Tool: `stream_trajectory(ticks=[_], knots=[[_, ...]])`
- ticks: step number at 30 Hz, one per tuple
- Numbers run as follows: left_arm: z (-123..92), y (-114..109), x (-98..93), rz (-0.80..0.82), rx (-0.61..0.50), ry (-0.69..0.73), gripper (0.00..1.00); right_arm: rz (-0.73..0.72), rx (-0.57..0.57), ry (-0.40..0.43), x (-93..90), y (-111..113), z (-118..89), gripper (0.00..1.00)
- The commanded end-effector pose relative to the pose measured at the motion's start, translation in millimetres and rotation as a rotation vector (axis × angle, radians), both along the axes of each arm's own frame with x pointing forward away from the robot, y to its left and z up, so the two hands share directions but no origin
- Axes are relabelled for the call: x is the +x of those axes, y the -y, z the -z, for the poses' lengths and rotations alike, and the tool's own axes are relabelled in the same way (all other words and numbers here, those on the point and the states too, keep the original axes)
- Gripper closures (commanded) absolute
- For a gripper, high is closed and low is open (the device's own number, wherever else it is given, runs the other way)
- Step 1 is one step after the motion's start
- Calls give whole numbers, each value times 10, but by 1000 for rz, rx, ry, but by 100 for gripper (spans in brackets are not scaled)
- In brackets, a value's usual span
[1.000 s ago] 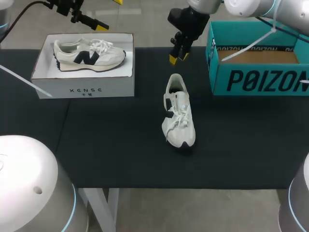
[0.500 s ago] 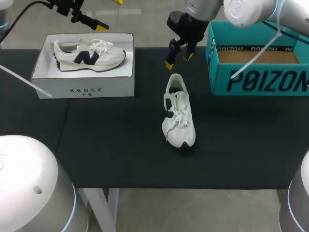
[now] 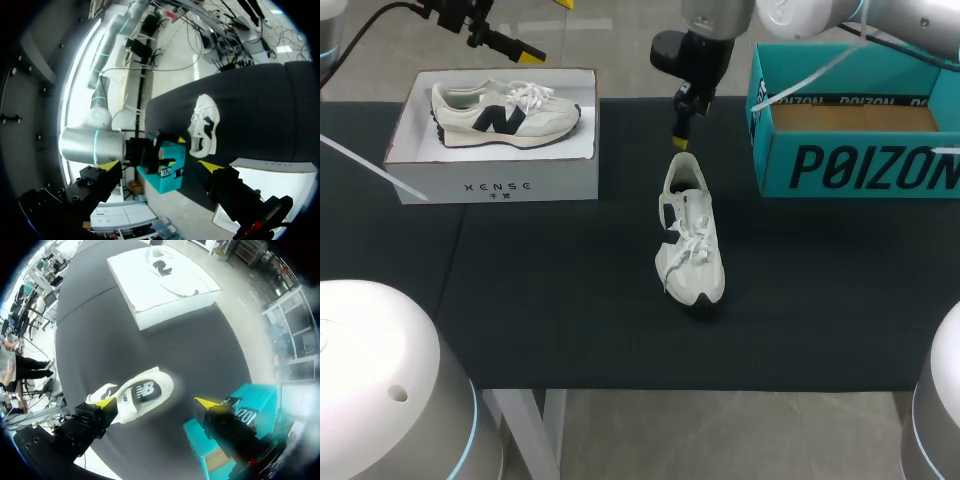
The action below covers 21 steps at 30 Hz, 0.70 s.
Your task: Take the shoe out of the shoebox, open the shoe tongue, remove and reinsert the insole, then place the shoe into the shoebox
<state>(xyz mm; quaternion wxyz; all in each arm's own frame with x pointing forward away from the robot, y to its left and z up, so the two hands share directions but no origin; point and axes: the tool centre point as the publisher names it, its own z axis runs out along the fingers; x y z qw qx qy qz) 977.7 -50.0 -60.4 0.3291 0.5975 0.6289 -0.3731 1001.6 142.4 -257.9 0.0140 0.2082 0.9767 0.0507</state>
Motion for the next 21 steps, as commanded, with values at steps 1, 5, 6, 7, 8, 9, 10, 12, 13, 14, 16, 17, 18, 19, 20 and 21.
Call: stream_trajectory(ticks=[1,5,6,7,8,9,10,12,13,14,16,17,18,19,20,21], knots=[[-5,-2,4,1,5,0,0,-486,-297,-112,112,-4,158,0],[-5,-2,4,1,5,0,0,-515,-323,-100,156,63,292,0],[-5,-2,4,1,5,0,0,-521,-325,-101,169,79,336,0],[-5,-2,4,1,5,0,0,-522,-324,-102,180,90,373,0],[-5,-2,4,1,5,0,0,-505,-321,-99,188,107,409,0],[-5,-2,4,1,5,0,0,-504,-317,-95,194,122,439,0],[-5,-2,4,1,5,0,0,-491,-322,-95,205,131,471,0],[-5,-2,4,1,5,0,0,-487,-322,-92,229,137,523,0],[-5,-2,4,1,5,0,0,-476,-332,-98,240,136,548,0],[-5,-2,4,1,5,0,0,-478,-329,-96,256,141,580,0],[-5,-2,4,1,5,0,0,-453,-321,-94,282,150,624,0],[-5,-2,4,1,5,0,0,-433,-313,-89,288,151,632,0],[-5,-2,4,1,5,0,0,-415,-307,-79,292,153,635,0],[-5,-2,4,1,5,0,0,-397,-302,-72,295,153,635,0],[-5,-2,4,1,5,0,0,-384,-294,-65,299,156,631,0],[-5,-2,4,1,5,0,0,-368,-286,-54,303,159,633,0]])
